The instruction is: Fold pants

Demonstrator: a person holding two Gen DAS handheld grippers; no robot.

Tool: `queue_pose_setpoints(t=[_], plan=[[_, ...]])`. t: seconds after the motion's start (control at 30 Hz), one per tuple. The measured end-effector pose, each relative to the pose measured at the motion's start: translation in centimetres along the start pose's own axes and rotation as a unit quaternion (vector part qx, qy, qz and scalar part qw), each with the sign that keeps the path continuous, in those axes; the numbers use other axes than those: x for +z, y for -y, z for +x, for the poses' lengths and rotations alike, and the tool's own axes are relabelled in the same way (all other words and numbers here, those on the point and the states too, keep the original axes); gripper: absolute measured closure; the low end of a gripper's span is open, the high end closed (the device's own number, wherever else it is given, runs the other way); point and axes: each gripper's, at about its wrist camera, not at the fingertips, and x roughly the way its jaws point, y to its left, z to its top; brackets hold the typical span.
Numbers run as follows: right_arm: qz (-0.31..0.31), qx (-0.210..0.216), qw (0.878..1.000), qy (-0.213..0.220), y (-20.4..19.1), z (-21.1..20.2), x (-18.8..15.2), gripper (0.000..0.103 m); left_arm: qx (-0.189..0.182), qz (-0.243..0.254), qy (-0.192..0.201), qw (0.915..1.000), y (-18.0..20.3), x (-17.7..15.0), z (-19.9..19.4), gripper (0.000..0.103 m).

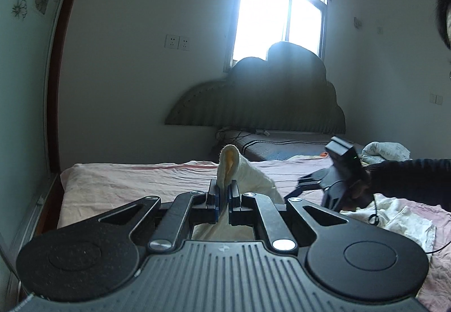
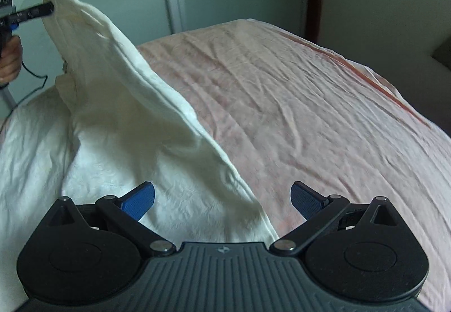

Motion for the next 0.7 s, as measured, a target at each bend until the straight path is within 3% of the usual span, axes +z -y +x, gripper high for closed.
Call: queue_pose_setpoints(t=[0.13,0.2,0.23,0.27,0.4,0.5,0.6,0.7], plan=[[-0.017,0.024,0.999,-0.024,-0.1,2.0,0.7,0.001,0.009,-0.011,0.001,0.9999,-0.3,-0.2,-0.6,0.096],[-0.001,0.052,0.998,-0.032,0.2,2.4,1.0,0.035,0.010,-0.017,0.000,0.9998,-0.6,-0.3,-0.5,0.096],[0.003,0.063,0.997,-0.036,0.2,2.4,1.1,0.076,0.010,-0.018,-0.003,0.9998,-0.6,-0.2,-0.7,0.096],[0.006,0.068,0.997,-0.036,0.0,2.4,1.1,0.086,0.012,-0.017,-0.004,0.9998,-0.4,-0.2,-1.1,0.096],[-0.015,0.031,0.999,-0.033,-2.2,1.3,0.9,0.094,0.019,-0.035,-0.007,0.9992,-0.8,-0.6,-1.2,0.096],[-0.033,-0.007,0.999,0.011,-4.5,-1.8,1.1,0.097,0.026,-0.056,-0.014,0.9980,-1.4,-0.8,-2.1,0.096],[-0.036,-0.015,0.997,0.065,-8.1,-6.0,0.4,0.098,0.027,-0.074,-0.002,0.9969,-1.3,-0.8,-4.4,0.096],[-0.046,-0.011,0.995,0.092,-13.0,-9.6,-1.3,0.098,0.020,-0.109,0.019,0.9937,-0.9,-1.0,-7.9,0.096]])
